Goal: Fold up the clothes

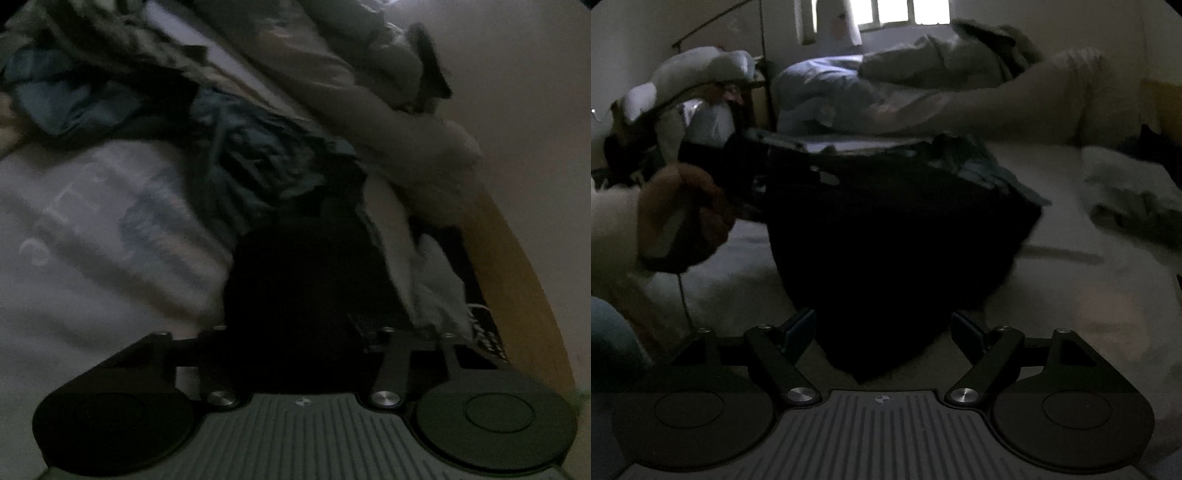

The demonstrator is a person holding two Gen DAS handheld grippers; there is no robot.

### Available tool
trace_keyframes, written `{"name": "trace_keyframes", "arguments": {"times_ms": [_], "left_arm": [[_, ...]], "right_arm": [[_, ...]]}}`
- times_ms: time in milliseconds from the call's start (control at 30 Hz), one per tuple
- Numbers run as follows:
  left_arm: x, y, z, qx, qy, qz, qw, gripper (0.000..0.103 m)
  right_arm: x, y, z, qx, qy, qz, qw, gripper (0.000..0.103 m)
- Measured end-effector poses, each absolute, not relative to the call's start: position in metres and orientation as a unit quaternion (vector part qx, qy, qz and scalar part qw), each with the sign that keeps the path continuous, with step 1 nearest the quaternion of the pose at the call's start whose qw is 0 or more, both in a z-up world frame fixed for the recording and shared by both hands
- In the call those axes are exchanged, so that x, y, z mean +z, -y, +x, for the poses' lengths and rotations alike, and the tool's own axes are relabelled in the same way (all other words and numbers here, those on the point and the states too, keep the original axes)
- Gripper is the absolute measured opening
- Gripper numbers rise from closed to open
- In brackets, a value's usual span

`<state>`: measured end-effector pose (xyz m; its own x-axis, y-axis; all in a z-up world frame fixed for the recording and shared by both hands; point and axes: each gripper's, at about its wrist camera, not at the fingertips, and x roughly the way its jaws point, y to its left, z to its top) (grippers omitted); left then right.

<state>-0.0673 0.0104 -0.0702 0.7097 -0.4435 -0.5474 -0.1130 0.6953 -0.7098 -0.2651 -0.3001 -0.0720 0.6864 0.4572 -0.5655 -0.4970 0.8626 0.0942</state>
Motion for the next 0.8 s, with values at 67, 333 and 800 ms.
{"name": "trace_keyframes", "arguments": {"times_ms": [67, 333, 800], "left_arm": [[-0.055, 0.001, -0.067, -0.122, -0.374, -0.359, 0.846, 0.043], [-0.041, 0.04, -0.061, -0.158, -0.382, -0.333, 0.847, 0.078], [-0.1, -0.024, -0.069, -0.122, -0.397, -0.407, 0.814, 0.07]], "right_arm": [[-0.074, 0.288, -0.268, 0.258, -0.275, -0.041, 0.925, 0.093], [-0.108, 0.23, -0.271, 0.2, -0.188, -0.149, 0.95, 0.095], [-0.124, 0.215, -0.271, 0.186, -0.199, -0.19, 0.943, 0.095]]}}
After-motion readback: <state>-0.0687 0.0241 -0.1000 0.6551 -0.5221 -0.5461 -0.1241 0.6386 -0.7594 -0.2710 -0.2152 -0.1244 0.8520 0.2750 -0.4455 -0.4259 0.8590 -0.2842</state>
